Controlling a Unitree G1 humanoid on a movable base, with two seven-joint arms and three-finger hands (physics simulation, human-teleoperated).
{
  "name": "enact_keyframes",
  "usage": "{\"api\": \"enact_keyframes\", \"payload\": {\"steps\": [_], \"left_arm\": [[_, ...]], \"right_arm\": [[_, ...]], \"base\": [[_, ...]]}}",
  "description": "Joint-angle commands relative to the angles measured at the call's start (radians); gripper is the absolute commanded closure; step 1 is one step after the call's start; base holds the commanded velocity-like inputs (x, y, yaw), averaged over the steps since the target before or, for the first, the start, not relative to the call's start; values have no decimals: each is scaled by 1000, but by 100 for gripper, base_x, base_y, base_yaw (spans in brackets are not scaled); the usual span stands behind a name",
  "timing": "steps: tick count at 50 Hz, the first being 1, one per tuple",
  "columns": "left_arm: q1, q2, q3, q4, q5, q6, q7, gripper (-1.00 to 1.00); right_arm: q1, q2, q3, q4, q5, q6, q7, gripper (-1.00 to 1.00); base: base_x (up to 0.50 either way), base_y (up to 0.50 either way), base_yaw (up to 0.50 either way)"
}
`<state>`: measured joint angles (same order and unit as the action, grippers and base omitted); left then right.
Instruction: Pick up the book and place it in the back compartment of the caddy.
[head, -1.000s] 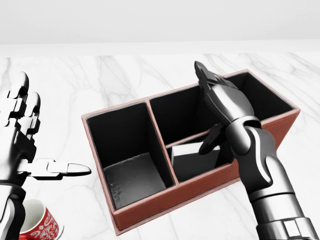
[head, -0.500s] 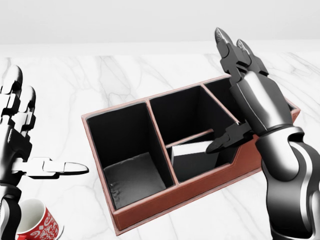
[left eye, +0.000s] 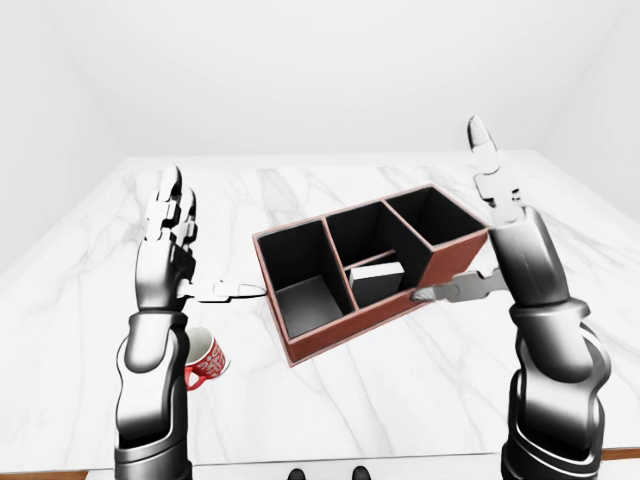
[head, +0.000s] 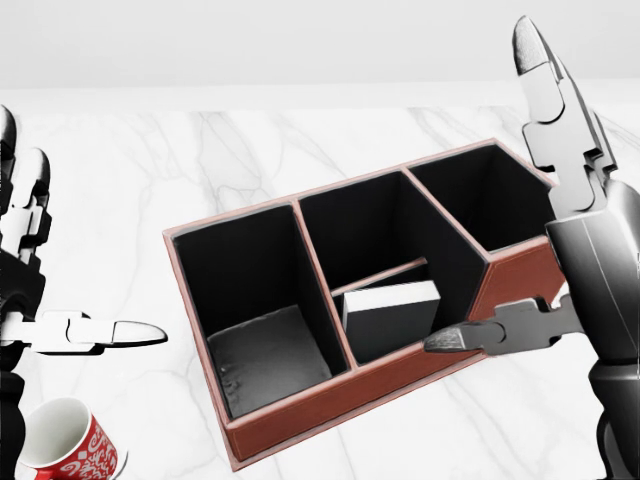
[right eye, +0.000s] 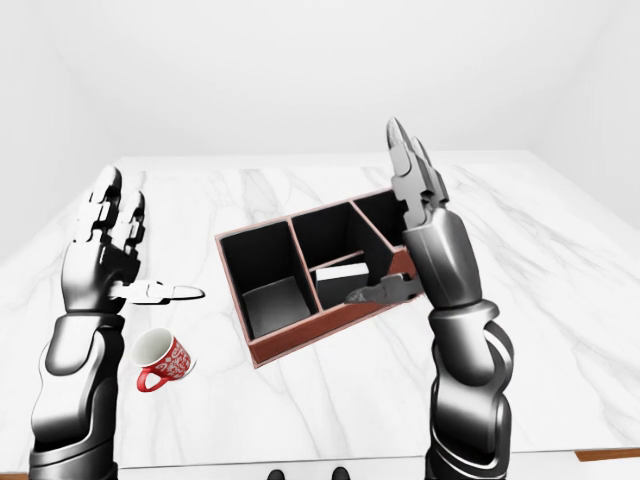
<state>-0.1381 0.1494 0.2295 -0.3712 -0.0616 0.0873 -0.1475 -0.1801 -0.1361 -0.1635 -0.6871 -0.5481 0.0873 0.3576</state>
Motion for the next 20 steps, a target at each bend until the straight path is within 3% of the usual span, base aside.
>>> {"api": "enact_keyframes", "payload": {"steps": [1,20], "left_arm": [[7,-1,7,-56,-8,0,-3,-100],[19,-7,8,-104,-11,0,-7,-99]], "right_arm": [[80,32,-29,-187,105,0,-4,-100],[152,58,-69,-290,322,0,-65,-100]], "base": [[0,0,0],[0,0,0]]}}
